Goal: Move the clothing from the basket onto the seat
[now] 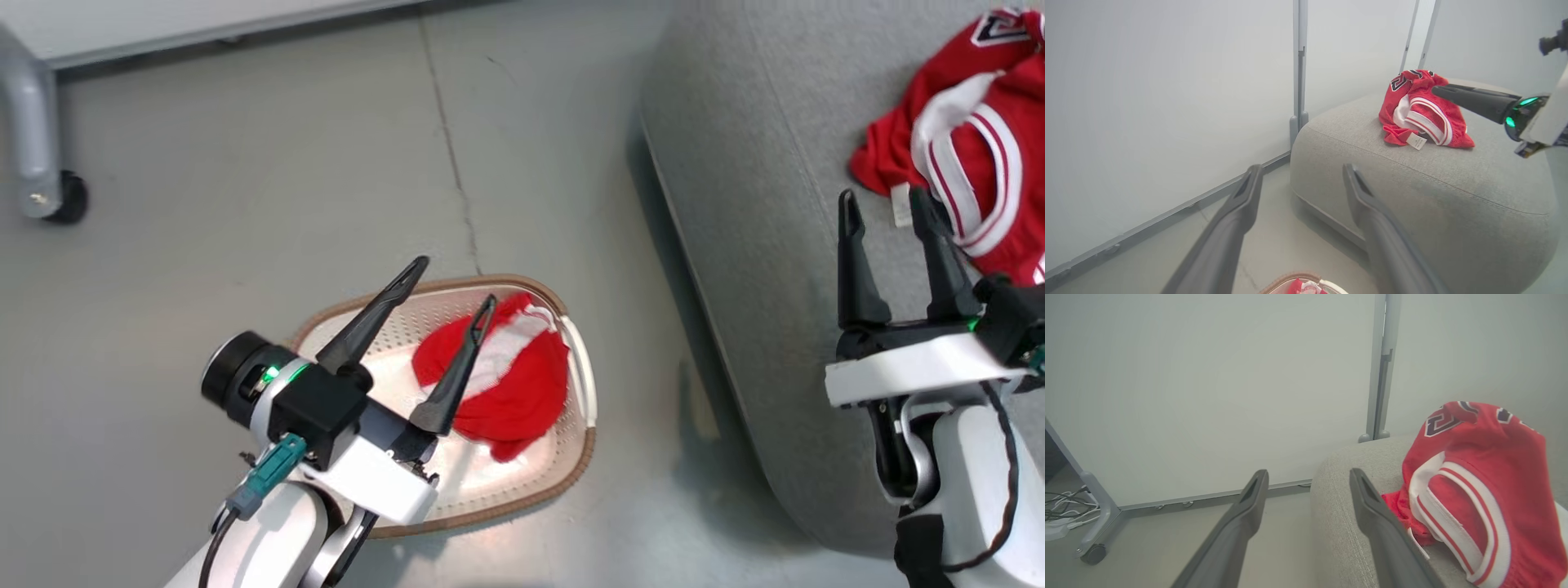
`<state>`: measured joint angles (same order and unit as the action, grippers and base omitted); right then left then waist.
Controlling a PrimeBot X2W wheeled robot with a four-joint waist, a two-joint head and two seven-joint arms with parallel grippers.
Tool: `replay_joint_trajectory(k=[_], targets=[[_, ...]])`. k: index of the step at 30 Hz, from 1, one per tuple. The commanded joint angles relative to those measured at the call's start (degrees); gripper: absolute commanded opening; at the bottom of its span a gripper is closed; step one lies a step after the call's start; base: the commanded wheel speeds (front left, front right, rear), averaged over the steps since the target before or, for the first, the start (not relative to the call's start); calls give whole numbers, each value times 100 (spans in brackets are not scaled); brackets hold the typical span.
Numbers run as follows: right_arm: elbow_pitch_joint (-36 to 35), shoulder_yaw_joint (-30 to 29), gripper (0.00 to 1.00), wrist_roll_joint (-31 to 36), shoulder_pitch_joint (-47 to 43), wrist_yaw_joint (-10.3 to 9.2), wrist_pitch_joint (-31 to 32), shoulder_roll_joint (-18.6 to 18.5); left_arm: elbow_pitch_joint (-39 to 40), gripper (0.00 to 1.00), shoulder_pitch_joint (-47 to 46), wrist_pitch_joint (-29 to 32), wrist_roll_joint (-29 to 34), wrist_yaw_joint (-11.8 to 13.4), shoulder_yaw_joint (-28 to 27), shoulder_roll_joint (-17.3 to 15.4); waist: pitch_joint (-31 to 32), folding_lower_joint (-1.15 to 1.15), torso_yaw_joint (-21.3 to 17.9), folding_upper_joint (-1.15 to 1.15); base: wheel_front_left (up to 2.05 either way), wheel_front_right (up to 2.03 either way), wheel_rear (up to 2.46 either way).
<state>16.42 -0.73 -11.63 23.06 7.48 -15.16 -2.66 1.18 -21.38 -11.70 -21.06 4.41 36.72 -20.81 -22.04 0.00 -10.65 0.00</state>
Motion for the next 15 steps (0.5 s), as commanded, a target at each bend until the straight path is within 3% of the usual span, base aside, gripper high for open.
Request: replay_joint_trajectory(k=[1, 8, 15], targets=[[-47, 15, 100, 54, -83, 3, -16, -50, -23, 100, 68, -46, -49, 52, -48, 14, 339, 0, 345, 0, 0, 0, 0], [-388, 27, 100, 25, -709, 3, -16, -42, -339, 100, 544, -264, -372, 410, -490, 172, 839, 0, 911, 0, 0, 0, 0], [-643, 25, 100, -42, -1191, 3, 106, -44, -467, 100, 930, -334, -569, 681, -1059, 238, 1213, 0, 1130, 0, 0, 0, 0]])
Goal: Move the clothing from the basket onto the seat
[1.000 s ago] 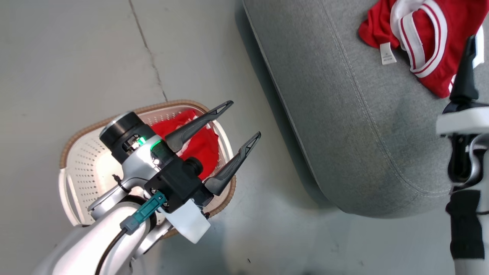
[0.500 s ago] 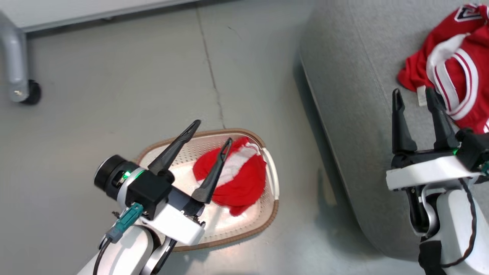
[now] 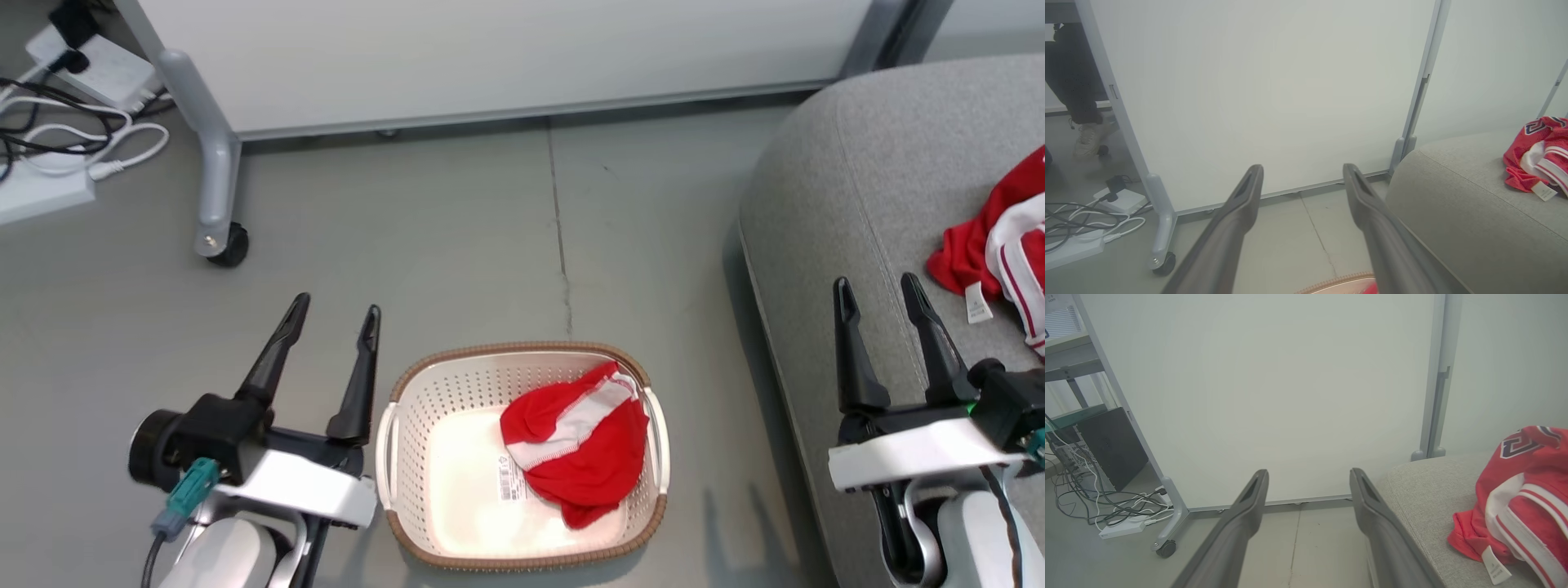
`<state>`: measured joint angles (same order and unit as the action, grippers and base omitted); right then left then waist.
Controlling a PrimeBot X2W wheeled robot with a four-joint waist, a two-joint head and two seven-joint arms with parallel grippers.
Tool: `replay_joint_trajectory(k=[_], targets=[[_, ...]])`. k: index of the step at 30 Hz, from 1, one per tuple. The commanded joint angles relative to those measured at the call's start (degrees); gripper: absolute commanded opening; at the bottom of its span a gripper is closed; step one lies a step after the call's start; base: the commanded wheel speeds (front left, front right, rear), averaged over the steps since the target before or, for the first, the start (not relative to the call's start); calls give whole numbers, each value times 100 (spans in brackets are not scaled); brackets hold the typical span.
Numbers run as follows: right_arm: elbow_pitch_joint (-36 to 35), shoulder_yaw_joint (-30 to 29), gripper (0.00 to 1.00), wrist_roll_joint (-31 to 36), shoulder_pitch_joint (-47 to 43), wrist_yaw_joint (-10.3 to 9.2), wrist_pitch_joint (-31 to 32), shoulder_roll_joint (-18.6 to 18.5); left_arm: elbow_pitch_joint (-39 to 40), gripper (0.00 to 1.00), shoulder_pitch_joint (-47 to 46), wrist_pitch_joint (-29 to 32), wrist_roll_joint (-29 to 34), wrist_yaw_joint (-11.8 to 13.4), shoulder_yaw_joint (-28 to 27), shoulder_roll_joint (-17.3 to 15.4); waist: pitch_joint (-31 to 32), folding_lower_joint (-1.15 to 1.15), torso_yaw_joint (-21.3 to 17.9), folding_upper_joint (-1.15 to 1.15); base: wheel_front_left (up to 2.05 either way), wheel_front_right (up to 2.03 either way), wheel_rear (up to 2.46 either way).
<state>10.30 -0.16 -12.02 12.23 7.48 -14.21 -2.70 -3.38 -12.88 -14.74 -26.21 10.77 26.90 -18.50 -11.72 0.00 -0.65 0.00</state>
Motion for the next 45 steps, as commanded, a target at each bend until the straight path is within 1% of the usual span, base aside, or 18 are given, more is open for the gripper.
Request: replay_joint_trajectory(k=[1, 4, 9, 13, 15, 19, 21, 27, 34, 45], targets=[[-66, -44, 100, -3, -174, 3, 42, -41, -20, 100, 145, -34, -67, 82, -189, -1, 235, 0, 147, 0, 0, 0, 0], [-157, -73, 100, 24, -344, 3, 112, -41, 41, 100, 360, -35, -94, 141, -513, 26, 387, 0, 166, 0, 0, 0, 0], [-288, -157, 100, 99, -599, 3, 256, -39, 127, 100, 733, -34, 6, 172, -968, 49, 579, 0, 154, 0, 0, 0, 0], [-382, -152, 100, 126, -791, 3, 361, -38, 145, 100, 992, -34, 93, 96, -1240, 72, 695, 0, 145, 0, 0, 0, 0], [-438, -154, 100, 129, -899, 3, 399, -37, 163, 100, 1080, -34, 116, 18, -1313, 103, 762, 0, 150, 0, 0, 0, 0], [-509, -145, 100, 136, -1082, 3, 478, -37, 112, 100, 1267, -35, 242, -122, -1445, 150, 886, 0, 122, 0, 0, 0, 0], [-527, -154, 100, 139, -1129, 3, 496, -38, 97, 100, 1308, -35, 280, -139, -1471, 159, 911, 0, 116, 0, 0, 0, 0], [-601, -192, 100, 180, -1308, 3, 591, -36, -69, 100, 1460, -35, 446, -312, -1604, 252, 1051, 0, 80, 0, 0, 0, 0], [-708, -133, 100, 235, -1410, 3, 709, -37, -309, 100, 1492, -35, 545, -426, -1680, 355, 1163, 0, 55, 0, 0, 0, 0], [-836, -56, 100, 236, -1482, 3, 843, -37, -558, 100, 1479, -35, 631, -526, -1786, 445, 1190, 0, 38, 0, 0, 0, 0]])
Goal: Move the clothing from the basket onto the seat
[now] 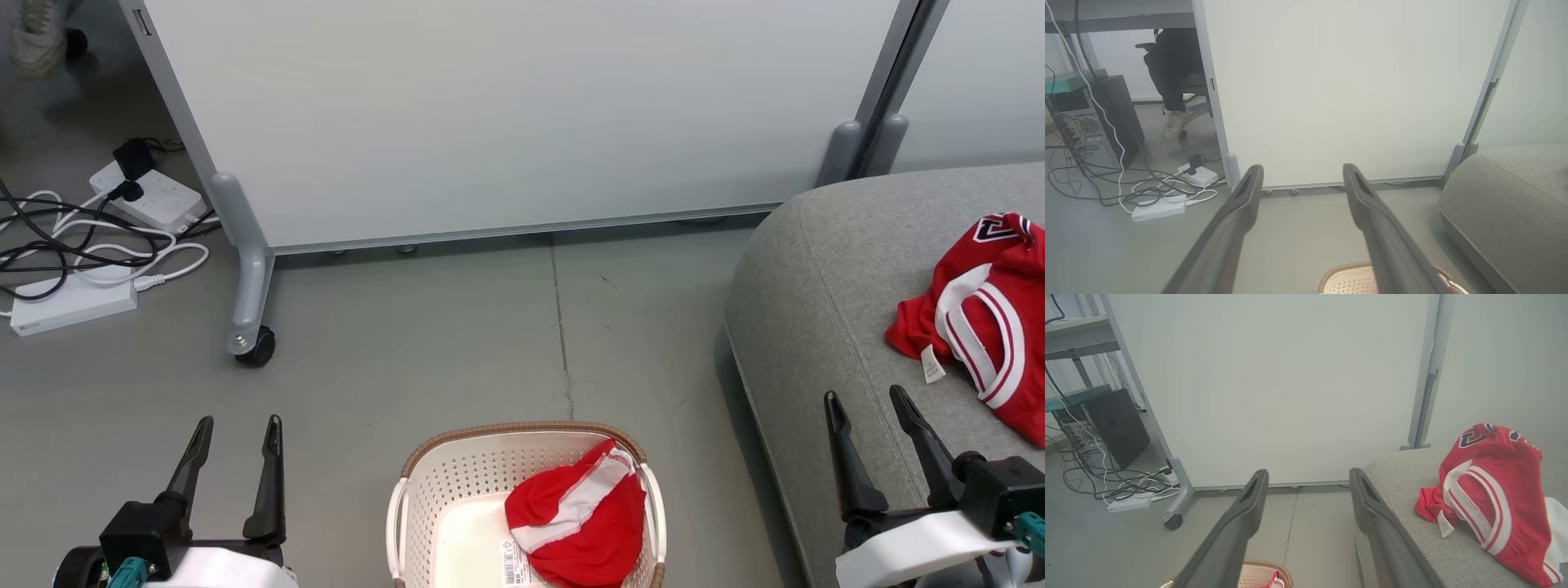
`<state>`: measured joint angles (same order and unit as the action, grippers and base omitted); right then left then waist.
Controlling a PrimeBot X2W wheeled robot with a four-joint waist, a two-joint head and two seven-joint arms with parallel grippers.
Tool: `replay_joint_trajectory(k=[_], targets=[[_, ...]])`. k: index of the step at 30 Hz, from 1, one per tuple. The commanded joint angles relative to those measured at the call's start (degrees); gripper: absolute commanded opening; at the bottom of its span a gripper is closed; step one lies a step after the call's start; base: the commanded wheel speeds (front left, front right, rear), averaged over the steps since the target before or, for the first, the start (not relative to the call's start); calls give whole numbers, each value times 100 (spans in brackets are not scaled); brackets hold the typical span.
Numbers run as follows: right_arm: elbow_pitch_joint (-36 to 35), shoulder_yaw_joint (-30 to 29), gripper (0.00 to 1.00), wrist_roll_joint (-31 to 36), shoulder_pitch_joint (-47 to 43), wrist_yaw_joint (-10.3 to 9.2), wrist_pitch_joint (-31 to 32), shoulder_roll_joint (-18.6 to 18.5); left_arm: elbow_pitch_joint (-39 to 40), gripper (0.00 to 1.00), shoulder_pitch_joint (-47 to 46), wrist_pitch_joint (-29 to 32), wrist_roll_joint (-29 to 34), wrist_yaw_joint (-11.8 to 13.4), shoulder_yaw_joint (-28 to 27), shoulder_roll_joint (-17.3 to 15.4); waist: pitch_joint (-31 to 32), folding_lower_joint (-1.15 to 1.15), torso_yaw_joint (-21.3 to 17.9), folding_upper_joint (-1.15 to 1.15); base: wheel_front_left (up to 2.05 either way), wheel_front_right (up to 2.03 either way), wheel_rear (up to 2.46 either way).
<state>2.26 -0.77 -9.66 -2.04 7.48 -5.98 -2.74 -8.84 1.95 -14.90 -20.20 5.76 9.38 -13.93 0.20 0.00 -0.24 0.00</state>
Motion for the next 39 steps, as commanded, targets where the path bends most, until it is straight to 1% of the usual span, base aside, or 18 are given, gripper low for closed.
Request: replay_joint_trajectory(k=[1, 19, 25, 29, 32, 39], targets=[[-35, 10, 100, 0, -53, 3, 25, -33, -24, 100, -3, -19, 38, -33, -46, -7, -2, 0, -9, 0, 0, 0, 0], [-82, 1, 100, 84, -47, 3, 99, -33, -118, 100, -37, -19, 191, -123, -161, 126, -22, 0, -21, 0, 0, 0, 0], [-166, -21, 100, 118, 45, 3, 128, -33, -101, 100, -166, -19, 248, -174, -193, 178, -178, 0, -29, 0, 0, 0, 0], [-276, -27, 100, 153, 165, 3, 138, -33, -172, 100, -343, -19, 243, -300, -145, 245, -422, 0, -86, 0, 0, 0, 0], [-360, -53, 100, 137, 284, 3, 104, -33, -256, 100, -592, -19, 349, -429, 4, 291, -712, 0, -164, 0, 0, 0, 0], [-586, -13, 100, 164, 712, 3, 19, -32, -657, 100, -1362, -19, 525, -792, 358, 468, -1729, 0, -468, 0, 0, 0, 0]])
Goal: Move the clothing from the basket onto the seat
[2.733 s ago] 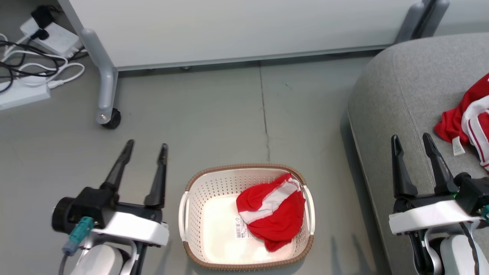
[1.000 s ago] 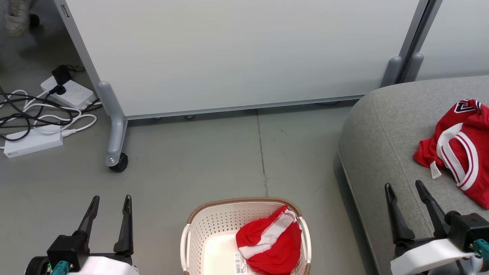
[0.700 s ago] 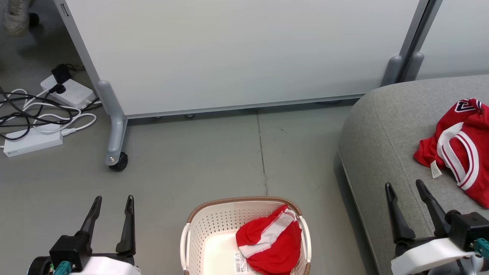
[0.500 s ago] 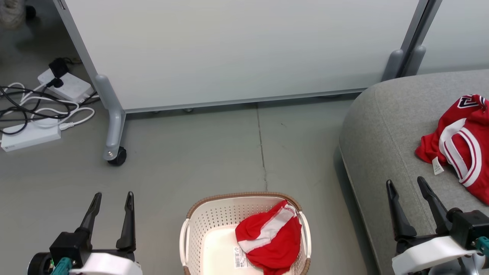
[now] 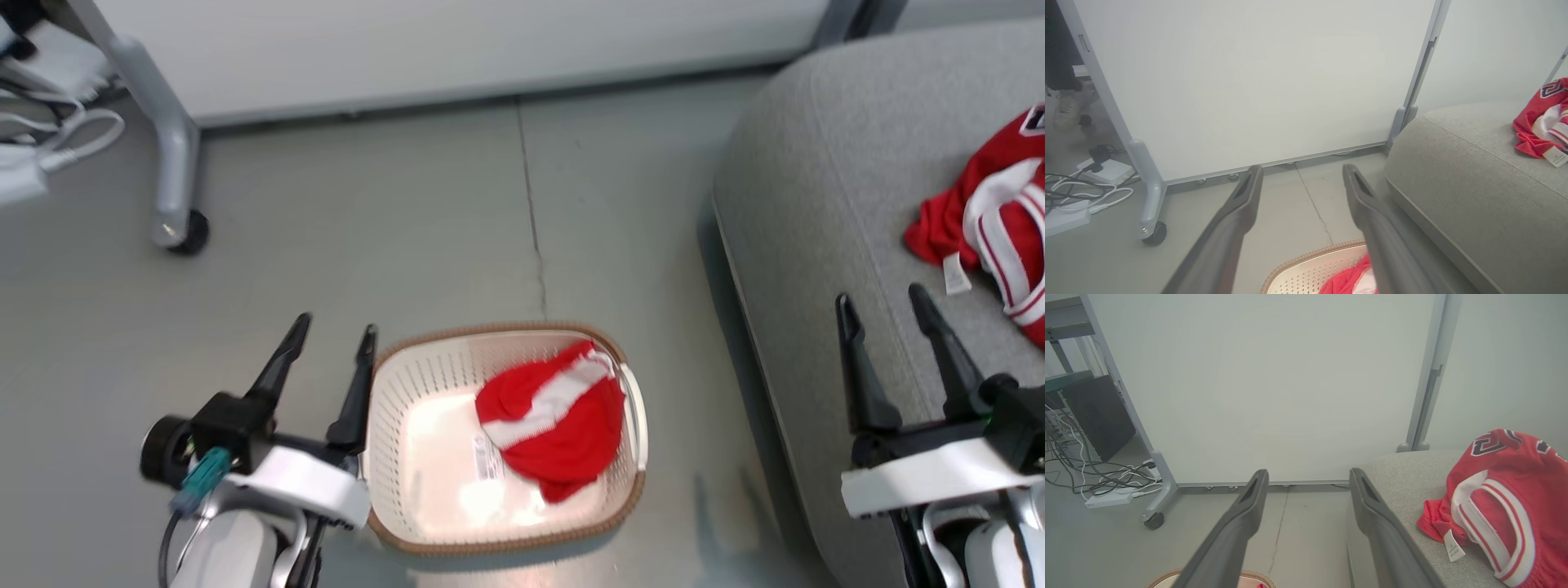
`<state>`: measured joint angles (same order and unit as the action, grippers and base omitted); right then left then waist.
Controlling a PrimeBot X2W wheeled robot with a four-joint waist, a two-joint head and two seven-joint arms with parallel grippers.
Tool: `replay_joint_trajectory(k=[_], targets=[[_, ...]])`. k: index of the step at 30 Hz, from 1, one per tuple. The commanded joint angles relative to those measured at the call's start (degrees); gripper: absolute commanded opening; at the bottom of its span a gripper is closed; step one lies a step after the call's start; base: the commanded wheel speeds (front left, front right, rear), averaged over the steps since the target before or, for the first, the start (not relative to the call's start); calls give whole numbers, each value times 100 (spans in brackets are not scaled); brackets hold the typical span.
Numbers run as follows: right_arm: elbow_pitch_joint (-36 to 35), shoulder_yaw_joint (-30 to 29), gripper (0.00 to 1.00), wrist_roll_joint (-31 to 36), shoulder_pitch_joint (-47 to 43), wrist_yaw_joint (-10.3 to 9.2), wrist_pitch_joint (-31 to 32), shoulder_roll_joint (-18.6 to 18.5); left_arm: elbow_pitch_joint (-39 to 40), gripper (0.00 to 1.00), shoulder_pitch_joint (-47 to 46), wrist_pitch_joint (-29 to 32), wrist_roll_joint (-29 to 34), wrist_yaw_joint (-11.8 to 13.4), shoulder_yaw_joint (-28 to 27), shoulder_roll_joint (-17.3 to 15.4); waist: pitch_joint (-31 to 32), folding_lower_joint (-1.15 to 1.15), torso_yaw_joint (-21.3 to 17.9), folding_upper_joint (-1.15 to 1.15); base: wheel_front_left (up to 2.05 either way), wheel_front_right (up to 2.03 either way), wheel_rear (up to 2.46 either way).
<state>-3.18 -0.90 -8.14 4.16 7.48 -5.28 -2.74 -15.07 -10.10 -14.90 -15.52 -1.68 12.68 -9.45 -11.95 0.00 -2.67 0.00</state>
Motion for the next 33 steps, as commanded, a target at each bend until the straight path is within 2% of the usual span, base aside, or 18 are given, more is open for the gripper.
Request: replay_joint_trajectory(k=[1, 2, 10, 18, 24, 33], targets=[[-58, 3, 100, 14, 167, 3, -72, -33, -112, 100, -262, -18, 100, -88, 77, 33, -661, 0, -278, 0, 0, 0, 0], [-104, 9, 100, -9, 330, 3, -138, -30, -295, 100, -517, -19, 185, -178, 208, 52, -988, 0, -390, 0, 0, 0, 0], [-116, 107, 100, -89, 901, 3, -451, -26, -1494, 100, -1602, 49, 577, -470, 899, 130, -2199, 0, -923, 0, 0, 0, 0], [-34, 358, 100, -358, 1324, 3, -789, -24, -3168, 100, -2768, 447, 546, -579, 1636, 268, -3084, 0, -1415, 0, 0, 0, 0], [-132, 578, 100, -527, 1494, 3, -921, -22, -4038, 100, -3426, 846, 295, -582, 1777, 236, -3594, 0, -1686, 0, 0, 0, 0], [-411, 928, 100, -776, 1648, 3, -1009, -21, -5056, 100, -4293, 1241, -32, -580, 1760, -145, -4332, 0, -2104, 0, 0, 0, 0]])
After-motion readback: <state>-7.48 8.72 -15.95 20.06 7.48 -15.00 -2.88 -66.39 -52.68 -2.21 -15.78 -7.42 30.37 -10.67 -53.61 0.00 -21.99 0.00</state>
